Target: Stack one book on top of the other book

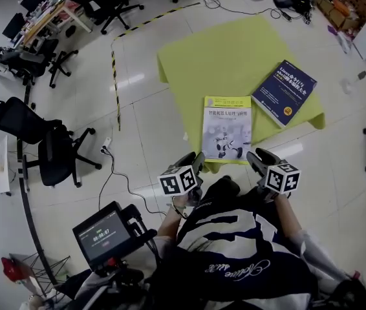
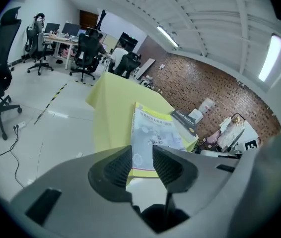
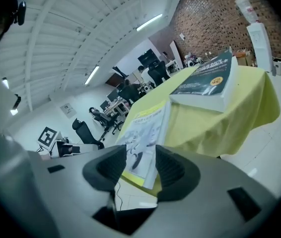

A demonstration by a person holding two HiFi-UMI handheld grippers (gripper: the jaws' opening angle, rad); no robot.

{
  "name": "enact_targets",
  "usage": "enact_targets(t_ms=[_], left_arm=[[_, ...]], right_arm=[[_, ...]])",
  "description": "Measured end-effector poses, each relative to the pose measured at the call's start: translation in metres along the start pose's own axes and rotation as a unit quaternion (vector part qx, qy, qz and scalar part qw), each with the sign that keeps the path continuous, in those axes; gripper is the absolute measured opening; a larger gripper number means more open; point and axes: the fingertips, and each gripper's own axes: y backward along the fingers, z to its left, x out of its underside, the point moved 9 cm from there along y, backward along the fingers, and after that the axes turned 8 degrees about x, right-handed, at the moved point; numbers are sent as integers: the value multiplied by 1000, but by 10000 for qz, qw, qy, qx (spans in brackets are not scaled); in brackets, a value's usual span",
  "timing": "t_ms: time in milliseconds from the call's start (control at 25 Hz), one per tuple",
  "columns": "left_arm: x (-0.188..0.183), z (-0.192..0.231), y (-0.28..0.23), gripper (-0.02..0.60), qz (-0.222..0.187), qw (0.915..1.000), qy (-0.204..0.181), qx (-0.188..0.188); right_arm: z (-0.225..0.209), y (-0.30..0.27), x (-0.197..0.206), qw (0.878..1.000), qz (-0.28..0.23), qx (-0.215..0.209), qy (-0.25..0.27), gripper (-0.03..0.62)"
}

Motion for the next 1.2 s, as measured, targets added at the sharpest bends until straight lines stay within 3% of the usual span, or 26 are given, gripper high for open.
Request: enact_targets(t_ms=[240,480,760,920,1080,1200], left_arm=[[3,-54,21,121,-546,9975,-312,308],[35,-127,39,121,-957,9928,-439,580],[105,-203,64,116,-1051,9906,-684,555],[142,-227,79,60,-1015,9910,-777,394],[160,-240,96,5,-990,9905,-915,258],[162,-246,106,5,-1058,9888,-1022,233]], right_arm=[[27,49,-9,9962,-572,-605,243,157],[39,119,-8,9893,-1127,-790,482,-3],[26,194,35,9878,-1152,-985,350,-3],[23,219,64,9876,-1054,-1132,254,-6],[35,233,81,9867,-948,-1287,312,-6],[45,240,87,9854,-915,-1396,322,-6]])
